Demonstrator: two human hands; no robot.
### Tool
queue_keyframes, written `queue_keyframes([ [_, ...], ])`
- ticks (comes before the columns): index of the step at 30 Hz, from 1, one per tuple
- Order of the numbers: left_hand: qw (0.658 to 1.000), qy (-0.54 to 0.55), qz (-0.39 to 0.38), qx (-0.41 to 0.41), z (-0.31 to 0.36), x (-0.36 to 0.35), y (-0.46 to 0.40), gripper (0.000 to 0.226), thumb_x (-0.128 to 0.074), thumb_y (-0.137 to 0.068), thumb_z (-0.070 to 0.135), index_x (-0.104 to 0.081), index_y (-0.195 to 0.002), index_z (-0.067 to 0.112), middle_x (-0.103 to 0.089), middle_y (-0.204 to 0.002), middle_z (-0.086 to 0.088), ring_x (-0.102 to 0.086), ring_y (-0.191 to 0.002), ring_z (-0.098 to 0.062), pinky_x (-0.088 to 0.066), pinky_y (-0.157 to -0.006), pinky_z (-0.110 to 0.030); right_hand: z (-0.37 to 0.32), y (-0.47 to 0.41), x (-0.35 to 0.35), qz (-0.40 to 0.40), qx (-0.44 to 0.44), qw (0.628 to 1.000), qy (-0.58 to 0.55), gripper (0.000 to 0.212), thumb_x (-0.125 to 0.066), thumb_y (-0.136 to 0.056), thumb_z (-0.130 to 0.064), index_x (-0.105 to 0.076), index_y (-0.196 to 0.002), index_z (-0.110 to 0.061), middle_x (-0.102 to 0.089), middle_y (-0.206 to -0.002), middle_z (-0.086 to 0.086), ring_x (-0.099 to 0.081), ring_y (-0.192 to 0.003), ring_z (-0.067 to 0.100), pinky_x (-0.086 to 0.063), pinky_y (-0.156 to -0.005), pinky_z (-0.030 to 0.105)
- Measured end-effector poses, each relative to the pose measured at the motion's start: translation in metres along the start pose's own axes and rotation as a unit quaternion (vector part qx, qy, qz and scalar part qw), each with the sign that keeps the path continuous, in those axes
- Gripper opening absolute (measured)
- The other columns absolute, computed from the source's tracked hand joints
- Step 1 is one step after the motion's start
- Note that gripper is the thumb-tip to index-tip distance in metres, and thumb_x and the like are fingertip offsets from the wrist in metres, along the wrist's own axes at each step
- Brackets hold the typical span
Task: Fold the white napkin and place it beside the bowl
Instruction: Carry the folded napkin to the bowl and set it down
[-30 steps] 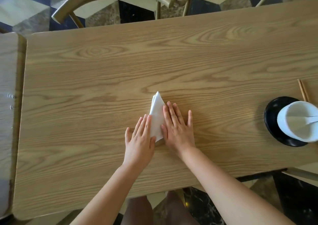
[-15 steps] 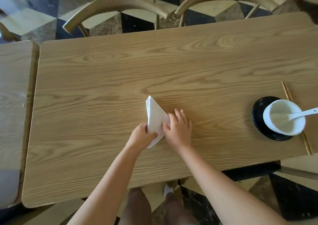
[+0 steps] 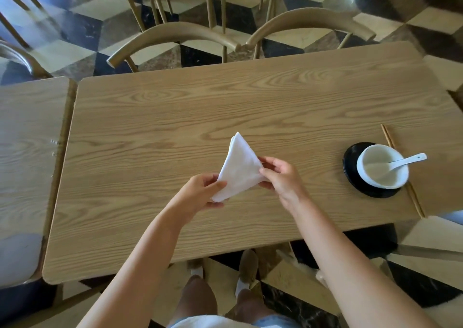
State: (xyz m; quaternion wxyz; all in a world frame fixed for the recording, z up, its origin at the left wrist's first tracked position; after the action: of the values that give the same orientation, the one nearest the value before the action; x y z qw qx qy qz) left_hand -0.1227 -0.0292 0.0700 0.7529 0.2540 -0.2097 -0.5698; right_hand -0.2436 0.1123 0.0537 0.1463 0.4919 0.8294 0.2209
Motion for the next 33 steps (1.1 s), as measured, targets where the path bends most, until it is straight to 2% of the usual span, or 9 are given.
queue_keyframes([
  [4,0.998,0.035,-0.051,-0.022,0.006,-0.014,0.013,0.029,-0.065,-0.082,0.018,-0.065,-0.111,0.015,-0.068,-0.097,-0.001,-0.064,-0.087,-0.01,-0.054,-0.073,-0.027,-0.024,0.019,0.02,0.007,0.028,1.0,0.004,0.028,-0.054,-0.086,0.003,-0.063,-0.102,-0.018,-0.066,-0.085,-0.005,-0.061,-0.076,0.008,-0.051,-0.064,0.019],
  [9,0.995,-0.002,-0.076,-0.068,0.023,-0.036,0.024,0.039,-0.073,-0.067,0.026,-0.07,-0.105,0.02,-0.073,-0.098,-0.003,-0.065,-0.09,-0.016,-0.051,-0.088,-0.036,-0.045,0.047,0.05,0.033,0.061,0.997,0.023,0.027,-0.056,-0.084,0.004,-0.063,-0.109,-0.005,-0.067,-0.088,0.001,-0.062,-0.076,0.009,-0.052,-0.066,0.019],
  [12,0.992,-0.006,-0.106,-0.07,0.03,-0.051,0.027,0.036,-0.074,-0.071,0.018,-0.069,-0.107,0.016,-0.072,-0.097,-0.002,-0.066,-0.086,-0.011,-0.054,-0.081,-0.028,-0.051,0.067,0.067,0.064,0.078,0.995,0.02,0.024,-0.058,-0.084,0.004,-0.064,-0.105,-0.004,-0.068,-0.085,0.0,-0.063,-0.073,0.008,-0.055,-0.065,0.019],
  [17,0.983,-0.047,-0.161,-0.08,0.036,-0.075,0.042,0.038,-0.072,-0.074,0.014,-0.066,-0.112,0.01,-0.07,-0.108,-0.012,-0.065,-0.092,-0.018,-0.054,-0.085,-0.032,-0.044,0.108,0.09,0.12,0.084,0.989,-0.001,0.026,-0.059,-0.084,0.004,-0.064,-0.107,-0.006,-0.068,-0.089,0.001,-0.064,-0.08,0.012,-0.055,-0.074,0.026],
  [20,0.979,-0.067,-0.175,-0.084,0.034,-0.093,0.051,0.034,-0.069,-0.08,0.007,-0.066,-0.114,0.009,-0.069,-0.11,-0.016,-0.064,-0.091,-0.017,-0.055,-0.081,-0.029,-0.035,0.134,0.103,0.149,0.09,0.985,-0.011,0.026,-0.058,-0.084,0.003,-0.064,-0.108,-0.005,-0.069,-0.092,0.004,-0.065,-0.083,0.013,-0.055,-0.075,0.026],
  [25,0.973,-0.094,-0.188,-0.098,0.029,-0.134,0.071,0.026,-0.063,-0.085,0.003,-0.067,-0.11,0.012,-0.07,-0.106,-0.012,-0.065,-0.086,-0.014,-0.054,-0.069,-0.02,-0.021,0.174,0.136,0.18,0.099,0.978,-0.048,0.027,-0.059,-0.085,0.0,-0.064,-0.111,-0.006,-0.069,-0.094,0.001,-0.065,-0.083,0.01,-0.055,-0.071,0.019],
  [29,0.971,-0.096,-0.19,-0.108,0.027,-0.18,0.084,0.027,-0.062,-0.085,0.002,-0.066,-0.111,0.007,-0.068,-0.098,-0.011,-0.062,-0.076,-0.01,-0.052,-0.064,-0.017,-0.011,0.205,0.178,0.196,0.101,0.973,-0.072,0.029,-0.06,-0.084,0.001,-0.062,-0.113,-0.004,-0.069,-0.1,0.007,-0.066,-0.091,0.017,-0.055,-0.079,0.025],
  [31,0.97,-0.092,-0.19,-0.117,0.026,-0.21,0.09,0.028,-0.061,-0.085,0.001,-0.065,-0.112,0.006,-0.068,-0.096,-0.01,-0.062,-0.076,-0.011,-0.052,-0.065,-0.018,-0.007,0.222,0.204,0.196,0.107,0.971,-0.088,0.026,-0.06,-0.084,0.002,-0.063,-0.109,-0.003,-0.069,-0.099,0.009,-0.065,-0.095,0.021,-0.055,-0.084,0.03],
  [33,0.972,-0.072,-0.19,-0.12,0.023,-0.243,0.097,0.027,-0.061,-0.086,0.001,-0.066,-0.111,0.006,-0.07,-0.097,-0.011,-0.065,-0.079,-0.013,-0.052,-0.066,-0.021,-0.004,0.239,0.235,0.197,0.115,0.967,-0.11,0.018,-0.062,-0.083,0.003,-0.065,-0.098,-0.007,-0.068,-0.096,0.009,-0.065,-0.094,0.021,-0.056,-0.082,0.03],
])
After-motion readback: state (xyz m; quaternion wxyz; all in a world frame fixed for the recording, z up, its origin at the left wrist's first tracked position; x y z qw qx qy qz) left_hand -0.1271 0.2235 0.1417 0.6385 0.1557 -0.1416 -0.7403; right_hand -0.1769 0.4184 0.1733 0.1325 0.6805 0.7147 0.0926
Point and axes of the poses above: each hand's wrist, its own y-axis away from the middle knuckle, its own x-axis out of the back of the hand, z = x × y, the point moved 6 cm from there along -y, towards the middle knuckle
